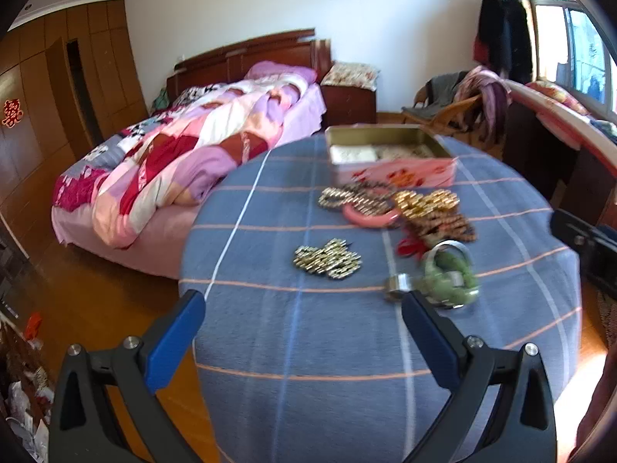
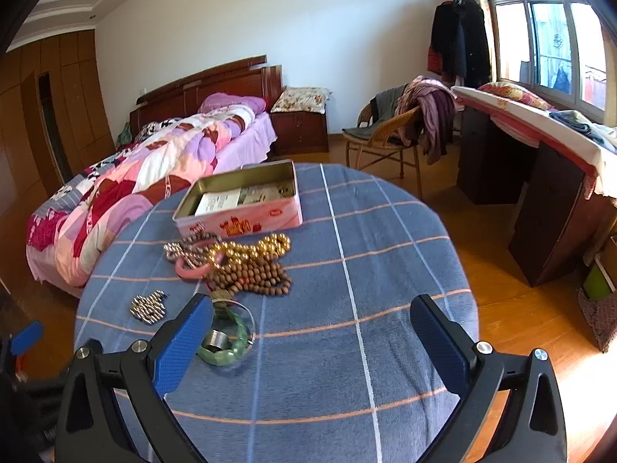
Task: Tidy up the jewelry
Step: 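Grasp the silver bangle with the right tool while the left tool grasps the metallic bead chain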
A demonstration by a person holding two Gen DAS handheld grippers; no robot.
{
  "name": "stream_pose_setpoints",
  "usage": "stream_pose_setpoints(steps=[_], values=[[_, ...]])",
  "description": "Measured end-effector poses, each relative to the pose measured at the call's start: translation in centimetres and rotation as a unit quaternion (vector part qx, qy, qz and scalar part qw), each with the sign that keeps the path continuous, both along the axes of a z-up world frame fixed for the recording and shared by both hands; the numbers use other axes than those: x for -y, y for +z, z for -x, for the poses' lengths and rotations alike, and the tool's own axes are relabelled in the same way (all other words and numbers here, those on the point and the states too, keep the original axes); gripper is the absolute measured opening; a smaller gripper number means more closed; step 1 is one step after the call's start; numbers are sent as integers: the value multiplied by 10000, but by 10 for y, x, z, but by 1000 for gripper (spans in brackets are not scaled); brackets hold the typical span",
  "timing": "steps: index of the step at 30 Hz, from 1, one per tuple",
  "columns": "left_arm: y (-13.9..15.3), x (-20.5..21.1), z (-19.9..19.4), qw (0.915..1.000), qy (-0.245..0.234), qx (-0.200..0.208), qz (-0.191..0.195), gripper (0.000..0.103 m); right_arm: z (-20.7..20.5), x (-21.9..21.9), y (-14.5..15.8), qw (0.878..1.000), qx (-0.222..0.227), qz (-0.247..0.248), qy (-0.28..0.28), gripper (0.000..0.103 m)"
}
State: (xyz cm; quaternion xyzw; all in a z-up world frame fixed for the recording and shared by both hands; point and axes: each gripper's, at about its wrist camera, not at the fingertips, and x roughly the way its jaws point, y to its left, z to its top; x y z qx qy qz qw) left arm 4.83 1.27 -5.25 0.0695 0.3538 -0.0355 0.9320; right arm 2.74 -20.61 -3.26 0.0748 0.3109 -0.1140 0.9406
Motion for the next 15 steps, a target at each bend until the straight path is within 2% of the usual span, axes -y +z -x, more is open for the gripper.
stream_pose_setpoints(steps=[4, 8, 15], values=[[-13, -13, -13, 9997, 53, -186, 119, 103, -11, 10, -17, 9978, -199, -487, 395, 102], [-24, -21, -28, 9990, 104, -383, 218, 103, -33, -1, -33, 9890, -470, -1021, 958, 102], [-29, -24, -34, 9990, 50, -410, 195, 103, -83, -34, -61, 9806, -1070, -929, 1351, 102]])
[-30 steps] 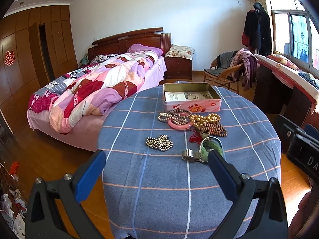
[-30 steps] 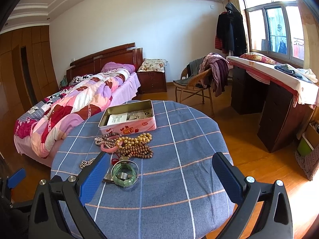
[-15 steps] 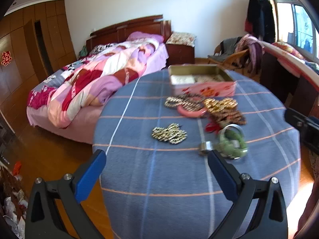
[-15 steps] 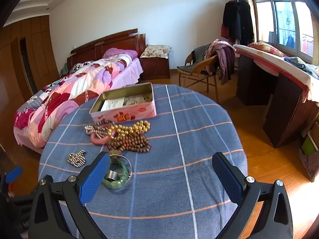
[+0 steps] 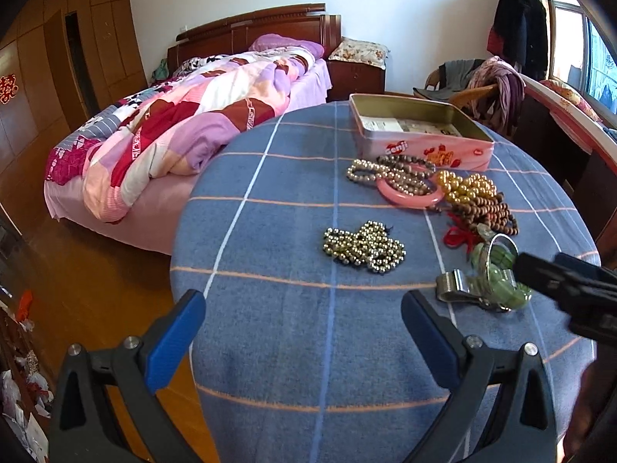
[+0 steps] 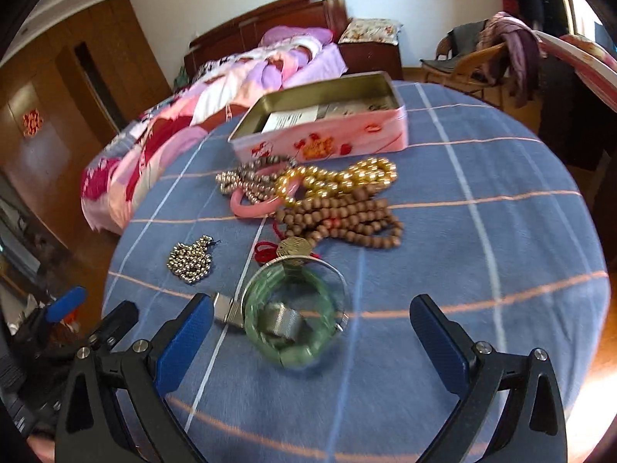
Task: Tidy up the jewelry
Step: 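Grasp the silver bangle with the right tool while the left tool grasps the metallic bead chain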
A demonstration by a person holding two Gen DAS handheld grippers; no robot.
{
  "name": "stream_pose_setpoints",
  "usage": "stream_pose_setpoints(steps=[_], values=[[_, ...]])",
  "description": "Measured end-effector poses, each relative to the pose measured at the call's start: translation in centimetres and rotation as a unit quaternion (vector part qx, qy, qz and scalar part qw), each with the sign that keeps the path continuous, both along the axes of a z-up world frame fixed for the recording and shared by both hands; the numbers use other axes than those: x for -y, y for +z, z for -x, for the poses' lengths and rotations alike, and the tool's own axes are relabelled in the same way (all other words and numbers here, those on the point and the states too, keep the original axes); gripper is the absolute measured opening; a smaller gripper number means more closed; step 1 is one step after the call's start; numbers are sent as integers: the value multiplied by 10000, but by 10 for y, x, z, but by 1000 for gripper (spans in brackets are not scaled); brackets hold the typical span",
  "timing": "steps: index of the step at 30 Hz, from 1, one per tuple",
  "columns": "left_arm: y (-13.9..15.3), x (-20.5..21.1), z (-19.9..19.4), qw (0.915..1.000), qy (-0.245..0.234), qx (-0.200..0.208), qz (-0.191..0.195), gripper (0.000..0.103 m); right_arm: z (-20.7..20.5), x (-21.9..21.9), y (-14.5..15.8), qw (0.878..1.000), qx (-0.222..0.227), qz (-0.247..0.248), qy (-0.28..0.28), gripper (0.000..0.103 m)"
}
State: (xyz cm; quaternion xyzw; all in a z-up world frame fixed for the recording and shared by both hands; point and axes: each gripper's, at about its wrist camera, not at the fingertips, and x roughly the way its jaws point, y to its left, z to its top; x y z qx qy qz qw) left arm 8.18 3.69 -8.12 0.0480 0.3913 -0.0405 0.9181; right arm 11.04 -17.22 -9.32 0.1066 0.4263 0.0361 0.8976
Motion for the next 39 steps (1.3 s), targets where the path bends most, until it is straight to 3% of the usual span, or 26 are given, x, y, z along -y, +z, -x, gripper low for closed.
stream_pose_setpoints(steps=[5, 8, 9, 11, 19, 25, 28, 30, 32, 33, 36, 39], values=[[0, -5, -6, 10000, 16, 17, -2, 103, -25, -13, -18, 9991, -387, 151, 68, 102], [1, -9, -10, 10000, 59, 16, 72, 103, -25, -11, -17, 9990, -380, 121, 193, 100], [1, -10, -12, 9999, 77, -7, 108, 103, -24, -12, -18, 9990, -375, 175, 184, 96], [0, -12, -14, 9998, 102, -50, 169, 103, -21, -14, -15, 9986, -339, 270, 290, 69], [-2, -10, -16, 9998, 69, -62, 174, 103, 5, 8, 0, 9989, -125, -398, 235, 69], [-2, -5, -23, 9999, 3, -48, 142, 103, 28, 16, 29, 9990, 274, -314, 135, 69], [0, -4, -36, 9994, -31, -84, 339, 103, 34, 22, 38, 9991, 402, -46, -78, 69], [-1, 2, -50, 9988, -90, -186, 438, 100, 34, 26, 39, 9990, 415, -16, -170, 69], [-5, 9, -61, 9984, -148, -316, 442, 87, 33, 30, 39, 9990, 374, -107, -238, 69], [-9, 16, -69, 9975, -257, -450, 473, 86, 34, 33, 38, 9990, 360, -115, -245, 69], [-29, 35, -83, 9946, -437, -924, 189, 72, 35, 36, 37, 9991, 331, -94, -267, 69], [-31, 39, -77, 9952, -584, -733, 285, 62, 36, 40, 37, 9988, 368, -27, -313, 69]])
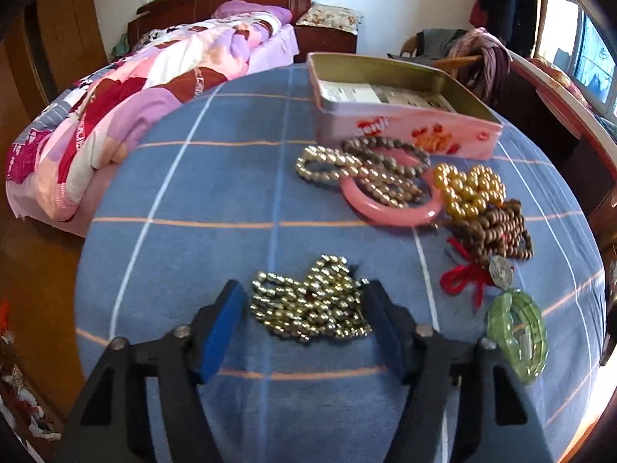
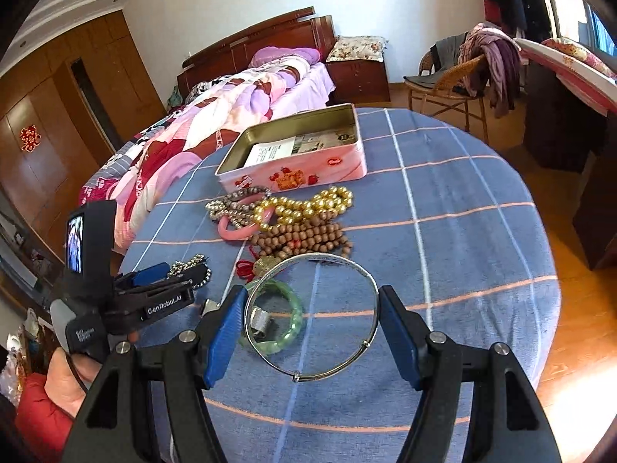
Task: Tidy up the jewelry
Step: 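Grasp the silver bangle with the right tool while the left tool grasps the metallic bead chain, then carry the bangle and bead chain into the pink tin and open both tools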
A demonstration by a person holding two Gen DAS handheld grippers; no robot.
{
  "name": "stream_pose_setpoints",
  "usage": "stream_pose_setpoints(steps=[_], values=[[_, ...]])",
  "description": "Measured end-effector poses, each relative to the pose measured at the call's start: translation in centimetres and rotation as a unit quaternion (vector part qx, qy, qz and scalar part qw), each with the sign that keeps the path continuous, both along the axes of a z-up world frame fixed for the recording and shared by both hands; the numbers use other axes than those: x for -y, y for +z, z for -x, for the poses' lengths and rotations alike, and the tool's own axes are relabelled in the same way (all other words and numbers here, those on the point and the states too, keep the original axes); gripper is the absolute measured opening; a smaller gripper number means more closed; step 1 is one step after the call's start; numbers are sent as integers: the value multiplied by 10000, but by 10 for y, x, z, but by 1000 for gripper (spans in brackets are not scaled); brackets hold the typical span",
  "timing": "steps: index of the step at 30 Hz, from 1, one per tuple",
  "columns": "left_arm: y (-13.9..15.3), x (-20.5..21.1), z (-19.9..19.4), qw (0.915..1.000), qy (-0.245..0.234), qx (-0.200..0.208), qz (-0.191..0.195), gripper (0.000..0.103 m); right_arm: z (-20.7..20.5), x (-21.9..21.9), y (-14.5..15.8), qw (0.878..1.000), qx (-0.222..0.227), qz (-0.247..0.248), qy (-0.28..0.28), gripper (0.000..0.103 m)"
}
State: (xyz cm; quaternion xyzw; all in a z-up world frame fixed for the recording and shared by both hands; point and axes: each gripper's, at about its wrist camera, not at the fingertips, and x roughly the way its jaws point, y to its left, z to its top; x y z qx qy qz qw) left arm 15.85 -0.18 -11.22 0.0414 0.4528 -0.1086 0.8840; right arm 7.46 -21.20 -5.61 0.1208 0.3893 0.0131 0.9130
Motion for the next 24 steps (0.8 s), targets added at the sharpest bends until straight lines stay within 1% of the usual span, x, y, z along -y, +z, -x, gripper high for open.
stream_pose_setpoints(steps=[1, 2, 3, 4, 6, 7, 10, 14, 15, 17, 21, 24], values=[[1, 1, 2, 10000, -70, 35, 7, 56, -1, 1, 1, 10000, 10, 8, -17, 69], [2, 2, 3, 9998, -179, 53, 10, 44, -2, 2, 1, 10000, 13, -17, -30, 69], [4, 4, 6, 9994, -330, 73, 1, 35, -1, 4, 1, 10000, 18, -45, -38, 69], [4, 6, 7, 9991, -426, 87, 1, 20, -2, 5, 1, 10000, 20, -64, -42, 69], [5, 7, 13, 9985, -526, 177, -32, 18, -4, 5, 0, 9999, 24, -97, -40, 69], [5, 6, 14, 9984, -545, 169, 52, 17, -5, 5, 0, 9999, 20, -106, -45, 69], [8, -4, 15, 9971, -521, 153, 537, 15, -8, 7, 0, 9999, 9, -123, -97, 69], [21, -13, 26, 9942, -496, 432, 850, 15, -10, 9, 5, 9998, 76, -87, -169, 69], [29, -17, 31, 9921, -518, 557, 995, 15, -11, 10, 6, 9997, 103, -76, -186, 69], [43, -22, 36, 9887, -565, 778, 1151, 15, -11, 12, 11, 9996, 161, -74, -221, 69], [68, -29, 37, 9835, -579, 1109, 1307, 15, -13, 12, 22, 9992, 322, -15, -251, 69], [75, -24, 34, 9822, -646, 1207, 1286, 15, -19, 10, 28, 9989, 392, 57, -230, 69]])
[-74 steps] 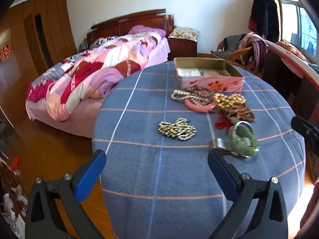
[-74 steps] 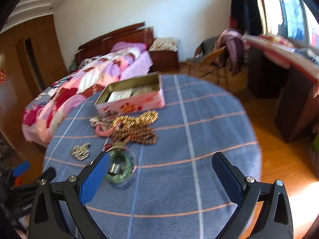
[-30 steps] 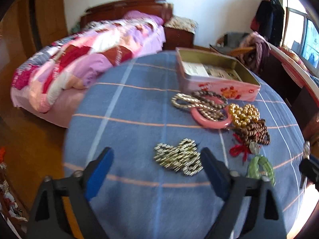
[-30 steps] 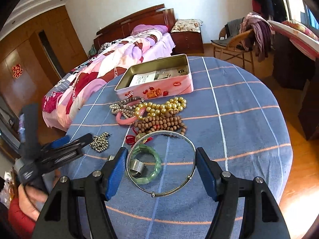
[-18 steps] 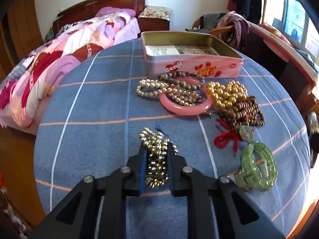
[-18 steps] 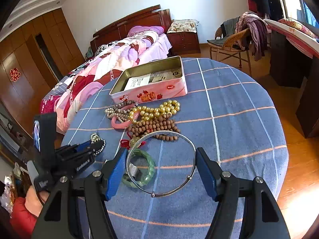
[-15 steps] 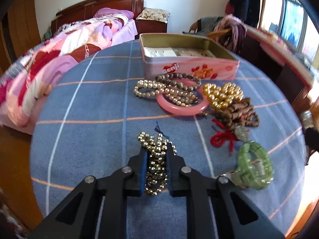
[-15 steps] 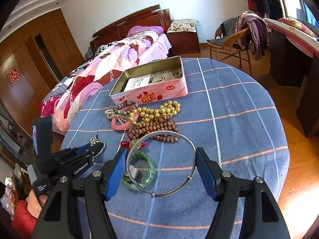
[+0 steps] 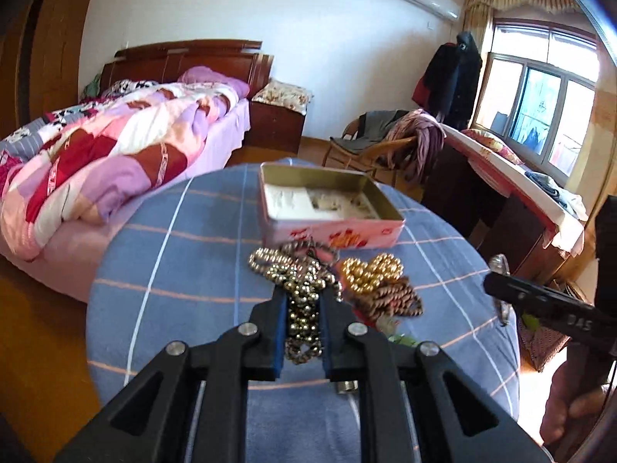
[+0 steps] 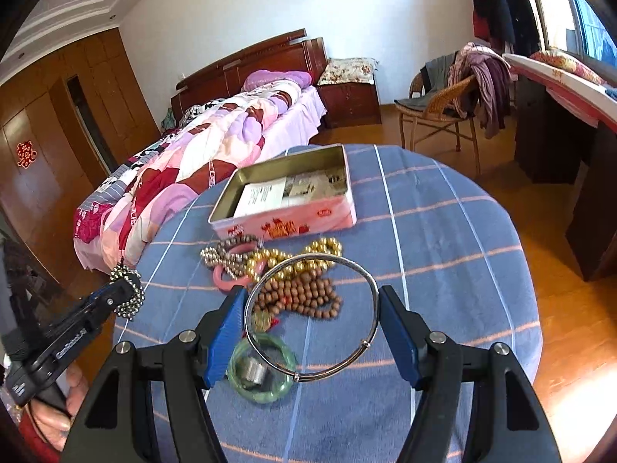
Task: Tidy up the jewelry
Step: 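Carry the bangle and bead chain into the pink tin and open both tools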
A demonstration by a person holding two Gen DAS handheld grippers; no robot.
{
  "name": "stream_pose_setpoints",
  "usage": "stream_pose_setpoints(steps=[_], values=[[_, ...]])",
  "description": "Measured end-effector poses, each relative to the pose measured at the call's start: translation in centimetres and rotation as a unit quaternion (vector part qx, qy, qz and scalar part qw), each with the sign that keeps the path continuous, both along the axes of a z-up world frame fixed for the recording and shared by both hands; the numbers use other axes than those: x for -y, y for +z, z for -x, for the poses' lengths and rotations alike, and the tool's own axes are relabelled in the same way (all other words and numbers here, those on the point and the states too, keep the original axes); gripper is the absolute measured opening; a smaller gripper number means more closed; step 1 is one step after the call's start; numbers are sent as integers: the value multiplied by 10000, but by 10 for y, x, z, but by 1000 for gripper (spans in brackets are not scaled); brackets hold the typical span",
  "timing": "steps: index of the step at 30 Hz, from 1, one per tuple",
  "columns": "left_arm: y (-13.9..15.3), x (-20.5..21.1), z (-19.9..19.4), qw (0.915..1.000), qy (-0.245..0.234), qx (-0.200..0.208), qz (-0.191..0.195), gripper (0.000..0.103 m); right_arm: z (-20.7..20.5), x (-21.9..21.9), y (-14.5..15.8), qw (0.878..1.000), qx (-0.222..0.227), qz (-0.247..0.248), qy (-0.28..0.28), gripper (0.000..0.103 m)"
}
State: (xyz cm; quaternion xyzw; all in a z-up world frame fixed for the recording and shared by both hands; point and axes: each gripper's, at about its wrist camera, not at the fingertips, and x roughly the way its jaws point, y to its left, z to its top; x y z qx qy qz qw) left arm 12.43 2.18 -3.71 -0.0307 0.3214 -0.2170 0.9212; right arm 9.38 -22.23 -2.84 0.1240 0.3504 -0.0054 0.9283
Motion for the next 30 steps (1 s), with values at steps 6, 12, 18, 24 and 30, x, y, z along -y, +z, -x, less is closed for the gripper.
stream_pose_setpoints(steps=[6, 12, 18, 24, 30], values=[[7, 20, -14, 9999, -55, 21, -109, 15, -22, -4, 7, 10000, 58, 61, 35, 69], [25, 29, -46, 9998, -74, 33, 207, 15, -58, 1, 26, 9995, 315, 87, -13, 69], [23, 49, -93, 10000, 14, -1, -4, 15, -116, 9, 27, 9989, 349, 251, -167, 69], [5, 72, -135, 9994, 72, -236, -240, 15, -173, 15, 5, 9990, 71, 326, -304, 69], [-12, 91, -160, 9983, 46, -400, -424, 15, -209, 17, -19, 9985, -204, 421, -284, 69]])
